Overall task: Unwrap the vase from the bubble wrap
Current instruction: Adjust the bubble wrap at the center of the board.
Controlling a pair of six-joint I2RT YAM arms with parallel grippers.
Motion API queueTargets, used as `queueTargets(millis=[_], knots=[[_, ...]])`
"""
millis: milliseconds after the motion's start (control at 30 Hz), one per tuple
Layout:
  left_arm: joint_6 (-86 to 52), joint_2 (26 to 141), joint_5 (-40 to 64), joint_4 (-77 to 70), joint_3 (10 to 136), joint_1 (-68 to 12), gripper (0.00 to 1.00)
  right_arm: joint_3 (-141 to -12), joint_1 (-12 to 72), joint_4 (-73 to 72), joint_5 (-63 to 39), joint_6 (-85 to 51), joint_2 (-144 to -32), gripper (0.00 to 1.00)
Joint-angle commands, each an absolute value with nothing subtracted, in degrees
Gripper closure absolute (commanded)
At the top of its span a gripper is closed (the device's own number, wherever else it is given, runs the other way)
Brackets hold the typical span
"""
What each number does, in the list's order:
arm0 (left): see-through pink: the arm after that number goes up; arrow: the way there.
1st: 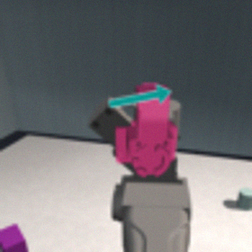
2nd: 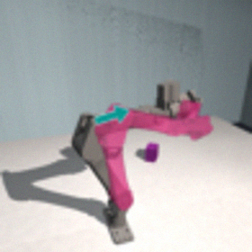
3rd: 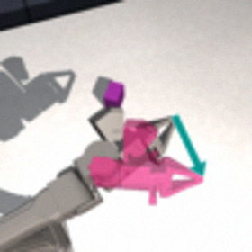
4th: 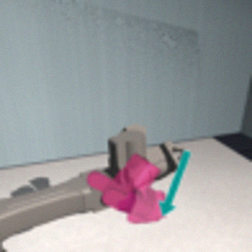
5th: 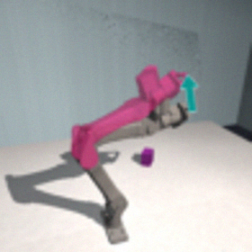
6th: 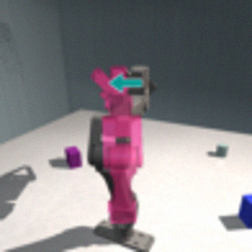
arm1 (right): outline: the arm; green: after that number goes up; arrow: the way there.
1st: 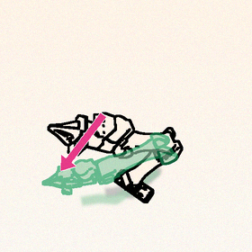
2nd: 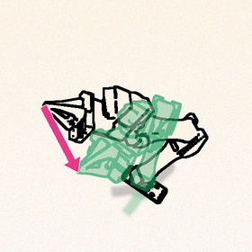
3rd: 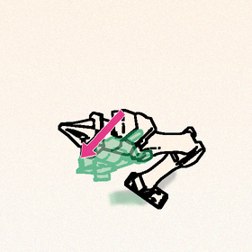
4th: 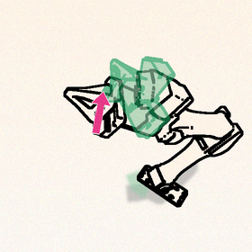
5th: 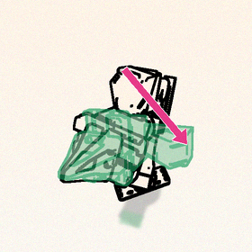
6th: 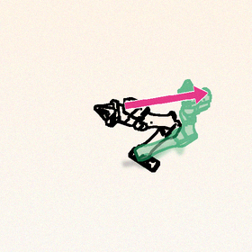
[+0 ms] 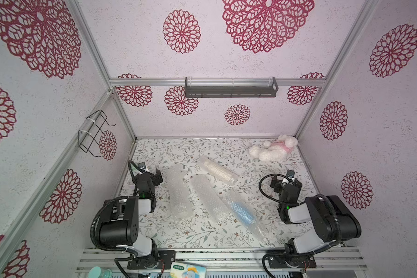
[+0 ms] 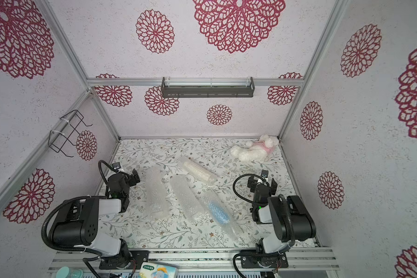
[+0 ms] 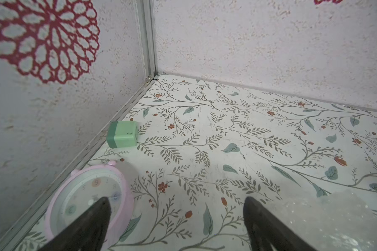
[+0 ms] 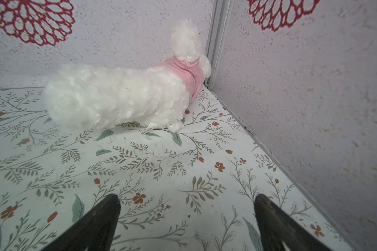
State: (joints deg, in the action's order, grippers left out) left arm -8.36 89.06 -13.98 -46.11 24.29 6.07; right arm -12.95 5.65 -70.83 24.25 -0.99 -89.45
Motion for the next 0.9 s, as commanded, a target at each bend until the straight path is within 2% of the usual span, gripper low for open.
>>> queueTargets(millis=[0,233,867], knots=[[-8.36,88.14,-13.49,-47.17,24.88,6.58,0.03,-13.29,5.63,-72.52,24.96,-0.71,-88.59,0.01],[-8.27,88.15,-13.55,-47.19,24.89,6.59,0.03,-14.22,3.54,-69.92,21.72,-2.28,-88.2,0.01],[-8.01,88.55,-13.67,-46.53,25.58,6.41,0.03,-14.27,3.52,-69.87,21.71,-2.29,-88.32,0.01]])
